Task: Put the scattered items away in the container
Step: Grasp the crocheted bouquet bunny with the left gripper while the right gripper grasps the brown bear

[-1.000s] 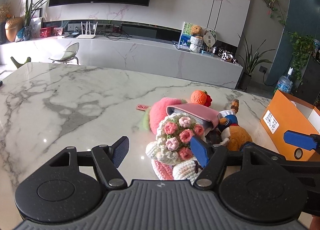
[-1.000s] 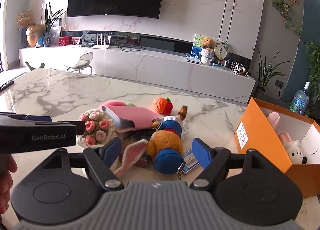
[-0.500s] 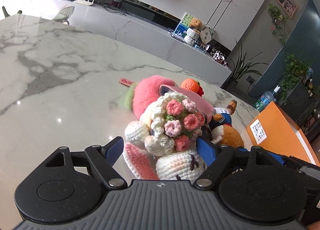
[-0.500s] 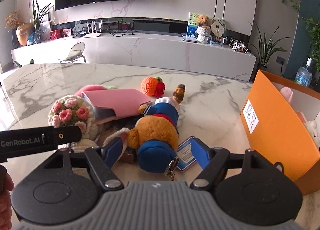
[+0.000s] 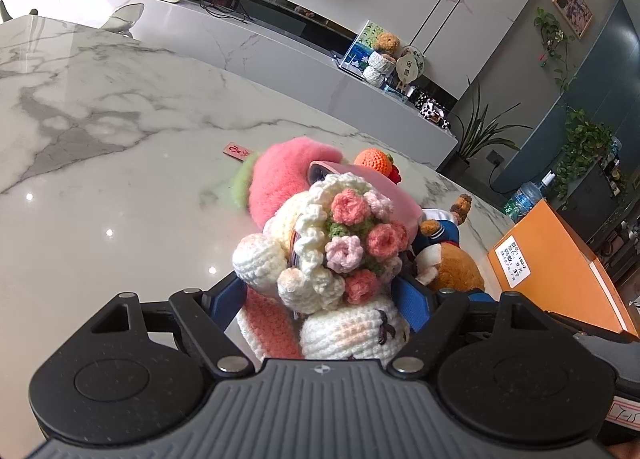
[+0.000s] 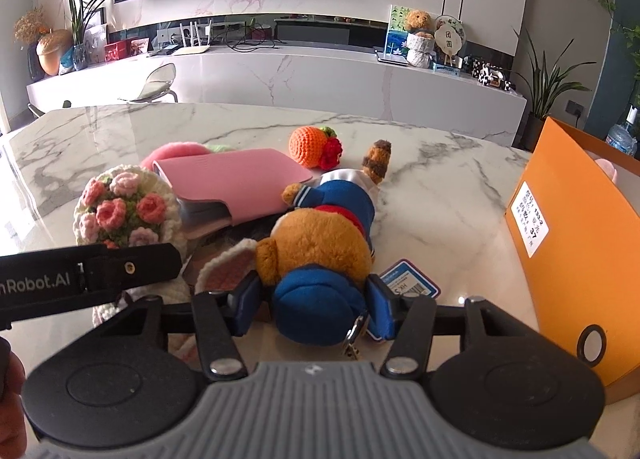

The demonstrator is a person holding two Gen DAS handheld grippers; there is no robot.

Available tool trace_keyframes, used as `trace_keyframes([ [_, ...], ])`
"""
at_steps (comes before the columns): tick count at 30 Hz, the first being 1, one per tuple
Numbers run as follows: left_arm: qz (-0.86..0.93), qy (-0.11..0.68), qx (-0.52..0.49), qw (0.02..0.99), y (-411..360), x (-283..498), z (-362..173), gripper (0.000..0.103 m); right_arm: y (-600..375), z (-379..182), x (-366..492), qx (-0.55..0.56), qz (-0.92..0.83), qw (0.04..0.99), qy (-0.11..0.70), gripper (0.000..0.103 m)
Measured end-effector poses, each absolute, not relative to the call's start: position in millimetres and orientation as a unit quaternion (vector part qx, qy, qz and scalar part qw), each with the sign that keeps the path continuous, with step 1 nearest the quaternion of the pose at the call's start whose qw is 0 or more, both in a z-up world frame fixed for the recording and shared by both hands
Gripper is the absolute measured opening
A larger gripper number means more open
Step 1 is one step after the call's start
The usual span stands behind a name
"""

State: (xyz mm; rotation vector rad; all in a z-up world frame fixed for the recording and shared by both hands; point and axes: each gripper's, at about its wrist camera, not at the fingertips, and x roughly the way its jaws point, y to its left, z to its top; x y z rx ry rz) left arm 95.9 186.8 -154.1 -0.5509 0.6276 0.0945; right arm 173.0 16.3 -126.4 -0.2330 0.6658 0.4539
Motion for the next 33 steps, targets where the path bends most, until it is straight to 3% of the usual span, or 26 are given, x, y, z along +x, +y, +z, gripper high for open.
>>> trace_keyframes([
  [10,0.052,0.320,-0.269,0.907,186,91,-143,0.068,16,-114,156,-0.138,0.218,0.913,0.316,0.047],
  [12,0.055,0.323,-0.264,0.907,185,89,-140,0.058,13,-110,153,-0.137,0.214,0.914,0.315,0.047],
  [13,0.056,0.325,-0.261,0.907,184,88,-139,0.047,11,-109,151,-0.136,0.212,0.915,0.316,0.047],
  [33,0.067,0.331,-0.215,0.916,170,45,-111,0.042,-28,-81,102,-0.106,0.219,0.921,0.305,0.045],
])
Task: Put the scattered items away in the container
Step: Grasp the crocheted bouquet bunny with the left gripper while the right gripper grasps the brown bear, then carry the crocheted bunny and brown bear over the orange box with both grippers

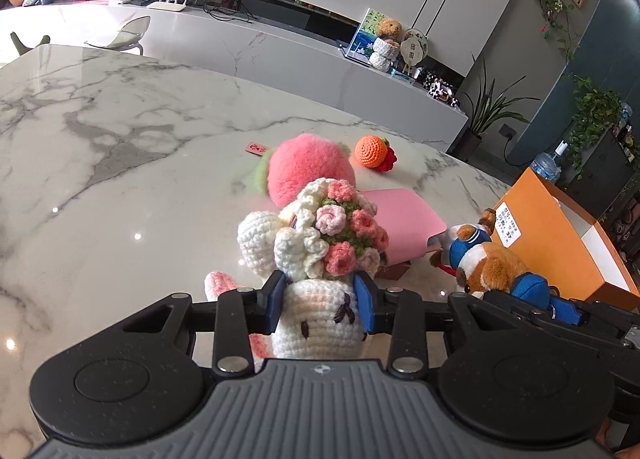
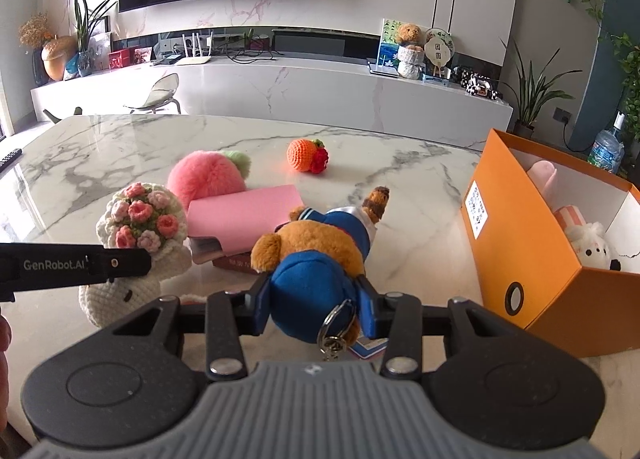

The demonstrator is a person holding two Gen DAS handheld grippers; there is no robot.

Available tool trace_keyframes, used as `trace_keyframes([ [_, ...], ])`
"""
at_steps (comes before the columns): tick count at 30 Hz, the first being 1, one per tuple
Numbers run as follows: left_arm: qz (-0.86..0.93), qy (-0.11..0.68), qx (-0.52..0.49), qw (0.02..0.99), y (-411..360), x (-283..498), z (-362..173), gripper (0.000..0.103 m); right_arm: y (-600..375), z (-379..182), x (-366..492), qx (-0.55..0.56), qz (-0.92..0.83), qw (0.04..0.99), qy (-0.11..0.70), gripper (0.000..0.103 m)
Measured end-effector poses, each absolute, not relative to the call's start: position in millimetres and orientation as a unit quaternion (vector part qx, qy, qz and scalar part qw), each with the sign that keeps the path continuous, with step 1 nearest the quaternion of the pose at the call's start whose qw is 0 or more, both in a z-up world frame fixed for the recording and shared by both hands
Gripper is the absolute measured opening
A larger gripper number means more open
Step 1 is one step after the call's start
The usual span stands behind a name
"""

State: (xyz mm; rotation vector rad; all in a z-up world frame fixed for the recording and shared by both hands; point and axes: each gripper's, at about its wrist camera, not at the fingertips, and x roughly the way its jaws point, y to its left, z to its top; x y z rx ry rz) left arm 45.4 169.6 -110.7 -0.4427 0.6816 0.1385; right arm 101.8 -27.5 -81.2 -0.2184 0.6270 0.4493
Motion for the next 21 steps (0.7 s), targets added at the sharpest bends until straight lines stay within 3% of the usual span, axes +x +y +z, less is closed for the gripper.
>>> trace_keyframes([
  [21,0.048,0.281,-0.165,0.944,126,34,-40,0.042,-72,-28,66,-0.047,0.226,0.947,0.225,0.045],
])
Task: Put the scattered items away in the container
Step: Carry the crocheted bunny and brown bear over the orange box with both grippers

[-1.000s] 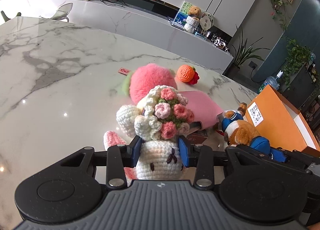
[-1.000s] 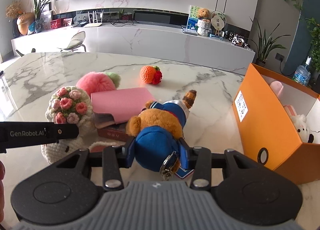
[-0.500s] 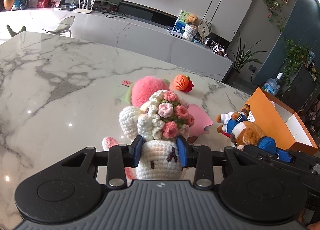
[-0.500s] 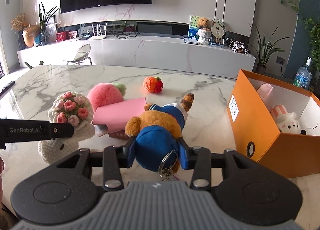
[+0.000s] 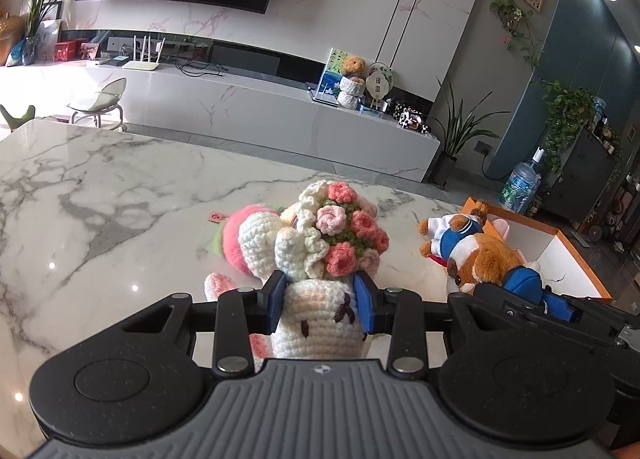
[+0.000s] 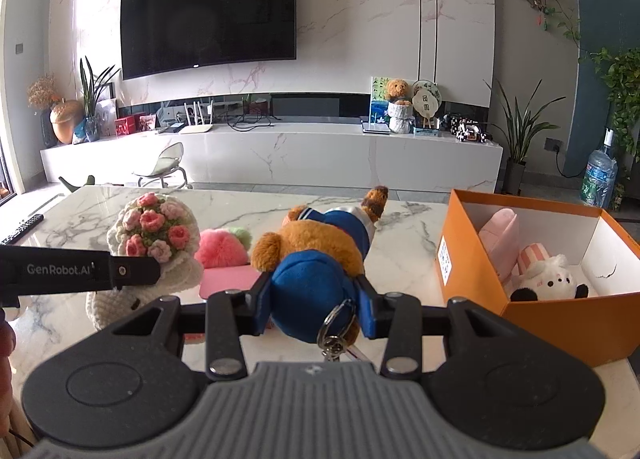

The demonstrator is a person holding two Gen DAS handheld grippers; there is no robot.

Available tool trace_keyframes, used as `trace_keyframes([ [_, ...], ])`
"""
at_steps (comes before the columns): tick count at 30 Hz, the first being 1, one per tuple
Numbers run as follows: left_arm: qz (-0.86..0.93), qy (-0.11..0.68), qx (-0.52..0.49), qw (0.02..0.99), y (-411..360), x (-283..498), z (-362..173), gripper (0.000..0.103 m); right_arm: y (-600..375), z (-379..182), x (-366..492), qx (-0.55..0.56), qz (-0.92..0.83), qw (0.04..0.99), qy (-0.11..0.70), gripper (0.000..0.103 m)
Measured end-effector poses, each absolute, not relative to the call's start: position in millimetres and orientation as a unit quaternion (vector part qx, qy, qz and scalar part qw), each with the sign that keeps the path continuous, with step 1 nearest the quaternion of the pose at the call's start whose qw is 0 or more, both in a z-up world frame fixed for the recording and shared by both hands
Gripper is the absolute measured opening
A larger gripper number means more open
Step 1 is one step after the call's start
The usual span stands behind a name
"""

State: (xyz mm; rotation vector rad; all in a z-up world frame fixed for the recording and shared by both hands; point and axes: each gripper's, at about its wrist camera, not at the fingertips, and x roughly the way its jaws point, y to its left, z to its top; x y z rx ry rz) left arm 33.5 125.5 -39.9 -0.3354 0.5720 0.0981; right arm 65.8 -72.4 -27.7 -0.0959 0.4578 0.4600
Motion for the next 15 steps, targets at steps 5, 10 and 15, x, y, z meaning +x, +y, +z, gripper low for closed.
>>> trace_keyframes([
  [5,0.040,0.283,-0.144,0.947,107,43,-27,0.042,-90,-14,64,-0.031,0.218,0.952,0.210,0.045],
  [10,0.027,0.288,-0.121,0.950,82,57,-17,0.042,-111,-3,69,-0.011,0.205,0.957,0.203,0.045],
  [15,0.014,0.288,-0.097,0.953,56,73,-8,0.042,-137,4,77,0.006,0.183,0.965,0.189,0.045],
])
